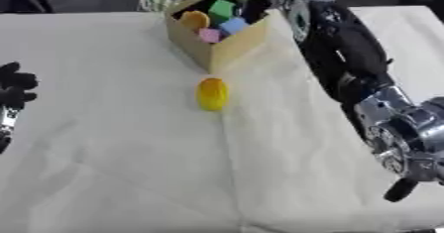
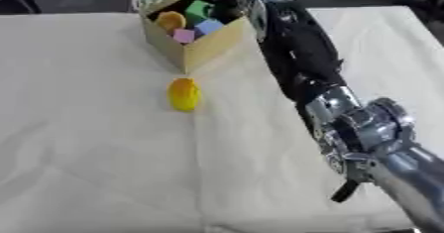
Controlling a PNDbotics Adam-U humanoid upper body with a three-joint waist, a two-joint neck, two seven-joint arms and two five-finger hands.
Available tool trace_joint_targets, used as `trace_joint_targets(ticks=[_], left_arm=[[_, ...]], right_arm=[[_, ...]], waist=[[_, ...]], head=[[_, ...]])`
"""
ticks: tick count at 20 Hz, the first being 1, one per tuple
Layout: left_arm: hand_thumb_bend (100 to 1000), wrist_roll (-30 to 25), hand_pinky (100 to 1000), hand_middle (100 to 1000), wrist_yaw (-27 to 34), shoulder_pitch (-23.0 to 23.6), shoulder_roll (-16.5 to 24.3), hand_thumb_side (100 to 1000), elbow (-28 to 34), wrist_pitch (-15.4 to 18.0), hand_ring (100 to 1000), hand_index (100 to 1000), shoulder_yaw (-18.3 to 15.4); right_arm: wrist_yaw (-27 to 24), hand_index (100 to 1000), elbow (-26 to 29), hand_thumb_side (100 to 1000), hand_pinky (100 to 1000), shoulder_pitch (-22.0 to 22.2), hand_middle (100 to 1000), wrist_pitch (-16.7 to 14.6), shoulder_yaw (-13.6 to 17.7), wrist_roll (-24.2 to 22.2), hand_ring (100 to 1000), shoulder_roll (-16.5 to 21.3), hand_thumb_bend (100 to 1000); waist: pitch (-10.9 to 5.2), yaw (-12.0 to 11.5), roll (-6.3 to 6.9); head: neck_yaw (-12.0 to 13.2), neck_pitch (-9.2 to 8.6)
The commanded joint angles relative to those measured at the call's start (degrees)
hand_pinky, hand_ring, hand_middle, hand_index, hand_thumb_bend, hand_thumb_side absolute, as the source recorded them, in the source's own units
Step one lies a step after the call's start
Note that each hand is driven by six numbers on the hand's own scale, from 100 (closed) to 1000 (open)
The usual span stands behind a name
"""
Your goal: Pick up objects on the table and place them in the box.
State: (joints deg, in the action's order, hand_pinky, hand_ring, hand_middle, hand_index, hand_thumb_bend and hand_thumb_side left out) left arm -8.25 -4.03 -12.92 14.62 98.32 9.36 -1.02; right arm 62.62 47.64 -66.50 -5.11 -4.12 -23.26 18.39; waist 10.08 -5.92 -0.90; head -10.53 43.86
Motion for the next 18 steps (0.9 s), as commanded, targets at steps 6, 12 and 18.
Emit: trace_joint_targets(ticks=[6, 12, 18], left_arm=[[241, 0.6, 781, 720, -0.4, 0.2, 1.4, 673, 0.6, 0.0, 796, 897, -1.0], [243, 0.6, 781, 720, -0.4, 0.2, 1.5, 671, 0.6, 0.0, 796, 897, -1.0], [243, 0.5, 781, 721, -0.4, 0.2, 1.4, 671, 0.6, 0.0, 795, 897, -0.9]], right_arm=[[-18.9, 1000, 19.2, 462, 877, 4.9, 1000, -5.4, -7.5, -12.5, 945, 9.6, 246], [-25.0, 1000, 25.7, 493, 877, 9.4, 996, -7.1, -13.3, -21.0, 943, 10.6, 236], [-27.2, 1000, 25.0, 524, 867, 11.7, 982, -8.7, -18.2, -25.9, 934, 7.7, 213]], waist=[[-1.36, 1.5, 0.17], [-1.54, 1.8, 0.26], [-1.58, 1.9, 0.44]], head=[[1.2, 0.26], [1.3, 0.26], [1.1, 0.26]])
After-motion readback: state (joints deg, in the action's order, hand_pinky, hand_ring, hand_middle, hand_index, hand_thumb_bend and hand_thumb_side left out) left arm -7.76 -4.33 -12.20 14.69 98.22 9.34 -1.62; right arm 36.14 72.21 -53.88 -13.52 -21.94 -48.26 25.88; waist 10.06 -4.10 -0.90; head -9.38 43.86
